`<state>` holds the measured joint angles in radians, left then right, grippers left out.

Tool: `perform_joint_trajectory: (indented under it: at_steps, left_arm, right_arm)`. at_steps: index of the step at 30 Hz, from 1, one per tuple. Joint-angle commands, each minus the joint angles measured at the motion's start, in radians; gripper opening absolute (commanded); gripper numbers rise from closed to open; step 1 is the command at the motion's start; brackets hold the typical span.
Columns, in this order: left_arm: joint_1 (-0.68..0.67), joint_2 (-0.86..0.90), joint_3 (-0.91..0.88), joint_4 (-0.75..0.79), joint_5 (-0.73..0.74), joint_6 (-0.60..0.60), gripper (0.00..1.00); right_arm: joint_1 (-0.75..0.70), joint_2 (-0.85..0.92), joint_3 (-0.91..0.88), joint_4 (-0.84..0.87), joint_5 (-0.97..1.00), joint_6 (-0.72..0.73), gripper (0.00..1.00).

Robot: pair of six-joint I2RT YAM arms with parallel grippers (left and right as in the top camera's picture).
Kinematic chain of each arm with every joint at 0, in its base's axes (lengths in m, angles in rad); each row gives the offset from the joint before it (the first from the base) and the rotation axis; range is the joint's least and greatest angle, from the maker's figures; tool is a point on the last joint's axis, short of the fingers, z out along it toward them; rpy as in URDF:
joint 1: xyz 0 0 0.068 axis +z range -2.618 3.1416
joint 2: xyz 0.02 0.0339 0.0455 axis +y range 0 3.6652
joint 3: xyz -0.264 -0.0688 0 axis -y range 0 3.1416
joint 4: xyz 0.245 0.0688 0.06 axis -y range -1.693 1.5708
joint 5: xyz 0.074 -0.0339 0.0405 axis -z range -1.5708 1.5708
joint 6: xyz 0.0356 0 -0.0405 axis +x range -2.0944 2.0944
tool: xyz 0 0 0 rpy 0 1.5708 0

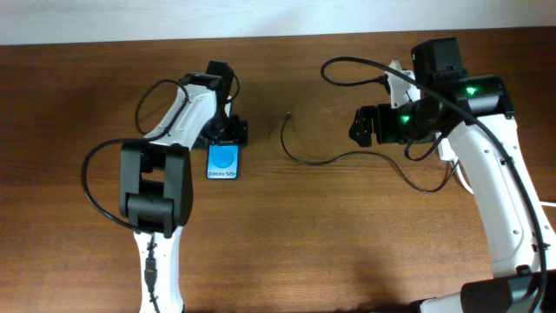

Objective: Plug charger to phone and switch on socket
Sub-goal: 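Lower the left gripper and close it on the phone's top edge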

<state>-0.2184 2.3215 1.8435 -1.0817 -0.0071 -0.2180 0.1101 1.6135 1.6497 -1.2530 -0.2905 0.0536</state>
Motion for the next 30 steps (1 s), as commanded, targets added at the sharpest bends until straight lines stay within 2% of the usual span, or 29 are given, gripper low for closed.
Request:
perform_joint_trajectory:
  at_steps: [1,7,10,12,14,18,22,26,30]
  left_arm:
    - [0.041,0.035,-0.011,-0.009,0.019,-0.001,0.94]
    - [0.027,0.035,-0.02,-0.012,0.021,0.01,0.94]
    - [0.025,0.035,-0.085,0.037,0.048,0.01,0.92]
    - [0.025,0.035,-0.096,0.045,0.045,0.01,0.85]
    - [0.025,0.035,-0.096,0.045,0.045,0.01,0.84]
    - [0.025,0.035,-0.096,0.033,0.045,0.01,0.7]
    - [0.027,0.035,-0.068,0.018,0.044,0.01,0.66]
    - [0.027,0.035,0.011,-0.031,0.045,0.01,0.55]
    - [0.027,0.035,0.027,-0.053,0.045,0.01,0.4]
  right_arm:
    - [-0.005,0.004,0.009,-0.001,-0.01,0.007,0.98]
    - [-0.005,0.004,0.009,-0.001,-0.009,0.007,0.98]
    - [-0.005,0.004,0.009,-0.001,-0.009,0.006,0.98]
    - [-0.005,0.004,0.009,0.0,-0.009,0.007,0.99]
    - [-0.005,0.004,0.009,0.0,-0.009,0.006,0.98]
    - [-0.005,0.004,0.009,0.011,-0.009,0.006,0.98]
    - [-0.005,0.004,0.009,0.011,-0.009,0.006,0.98]
    - [-0.005,0.004,0.009,0.011,-0.009,0.006,0.98]
    - [-0.005,0.004,0.009,0.011,-0.009,0.006,0.98]
